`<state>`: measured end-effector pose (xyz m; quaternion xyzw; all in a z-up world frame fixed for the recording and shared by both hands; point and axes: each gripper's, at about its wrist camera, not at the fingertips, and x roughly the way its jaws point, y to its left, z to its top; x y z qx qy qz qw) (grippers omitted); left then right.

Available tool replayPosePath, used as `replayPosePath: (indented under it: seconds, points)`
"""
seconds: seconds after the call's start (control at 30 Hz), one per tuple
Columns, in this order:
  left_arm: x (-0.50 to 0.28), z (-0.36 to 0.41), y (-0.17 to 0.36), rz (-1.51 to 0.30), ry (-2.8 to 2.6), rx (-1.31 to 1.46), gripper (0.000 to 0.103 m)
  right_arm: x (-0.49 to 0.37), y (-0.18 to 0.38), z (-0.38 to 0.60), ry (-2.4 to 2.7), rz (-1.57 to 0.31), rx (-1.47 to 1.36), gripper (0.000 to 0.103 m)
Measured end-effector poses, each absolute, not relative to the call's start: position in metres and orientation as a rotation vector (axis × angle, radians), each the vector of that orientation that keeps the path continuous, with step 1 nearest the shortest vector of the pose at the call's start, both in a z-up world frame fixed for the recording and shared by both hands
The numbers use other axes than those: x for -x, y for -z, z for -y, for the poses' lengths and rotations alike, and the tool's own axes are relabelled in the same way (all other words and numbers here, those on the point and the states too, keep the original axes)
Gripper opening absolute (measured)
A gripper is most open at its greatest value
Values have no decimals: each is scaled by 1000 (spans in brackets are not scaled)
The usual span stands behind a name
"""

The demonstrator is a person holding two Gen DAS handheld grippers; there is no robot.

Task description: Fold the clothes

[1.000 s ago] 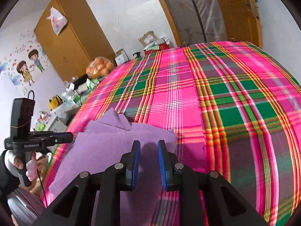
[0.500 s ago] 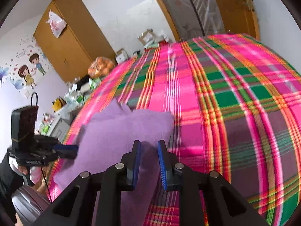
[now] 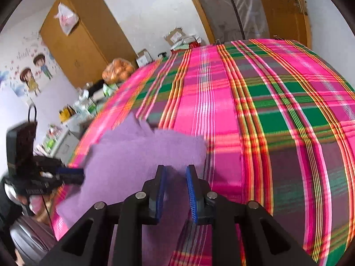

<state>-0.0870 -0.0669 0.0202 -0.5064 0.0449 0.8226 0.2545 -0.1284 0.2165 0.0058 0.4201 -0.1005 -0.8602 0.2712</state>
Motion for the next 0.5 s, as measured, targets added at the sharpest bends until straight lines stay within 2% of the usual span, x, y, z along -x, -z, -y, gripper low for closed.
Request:
replayPosePath:
  seconds: [0.5]
  points:
    - [86,65,-23,-120,-2233,1379,19,177,18,-245,2221,617,-1198,18]
